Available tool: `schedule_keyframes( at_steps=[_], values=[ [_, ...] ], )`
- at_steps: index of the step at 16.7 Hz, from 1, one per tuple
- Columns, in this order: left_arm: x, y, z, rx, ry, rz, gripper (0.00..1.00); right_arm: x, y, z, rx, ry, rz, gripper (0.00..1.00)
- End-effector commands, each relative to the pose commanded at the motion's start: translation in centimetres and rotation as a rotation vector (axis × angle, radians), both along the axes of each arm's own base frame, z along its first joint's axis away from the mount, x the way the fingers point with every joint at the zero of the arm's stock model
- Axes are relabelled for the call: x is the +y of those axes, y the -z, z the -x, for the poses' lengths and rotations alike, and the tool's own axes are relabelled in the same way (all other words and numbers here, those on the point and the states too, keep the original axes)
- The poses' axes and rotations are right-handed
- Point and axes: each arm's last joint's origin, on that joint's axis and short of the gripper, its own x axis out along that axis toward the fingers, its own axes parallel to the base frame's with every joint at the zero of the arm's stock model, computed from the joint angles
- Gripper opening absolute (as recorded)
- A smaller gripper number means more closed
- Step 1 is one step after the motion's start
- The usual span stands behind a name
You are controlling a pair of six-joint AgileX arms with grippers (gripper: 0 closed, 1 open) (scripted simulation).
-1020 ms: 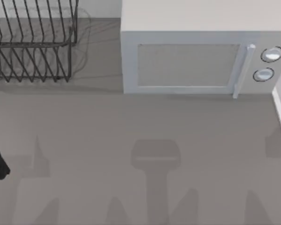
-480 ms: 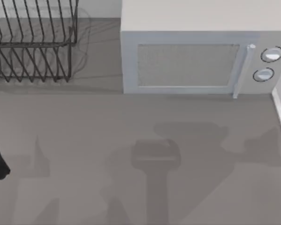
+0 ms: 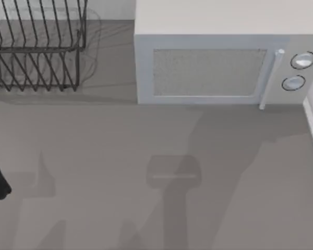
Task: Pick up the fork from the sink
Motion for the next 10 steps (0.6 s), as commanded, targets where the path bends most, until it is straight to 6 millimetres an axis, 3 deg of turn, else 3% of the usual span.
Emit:
schedule_keyframes(
  at_steps=[4, 10],
  values=[
    [0.0, 0.0, 0.0, 0.0, 0.0, 0.0, 1.0, -1.2, 3.3, -1.7, 0.101, 0.001, -0.026, 1.0],
    [0.0, 0.0, 0.0, 0.0, 0.0, 0.0, 1.0, -1.1, 3.6, -1.9, 0.109, -0.004, -0.027, 1.0]
  ],
)
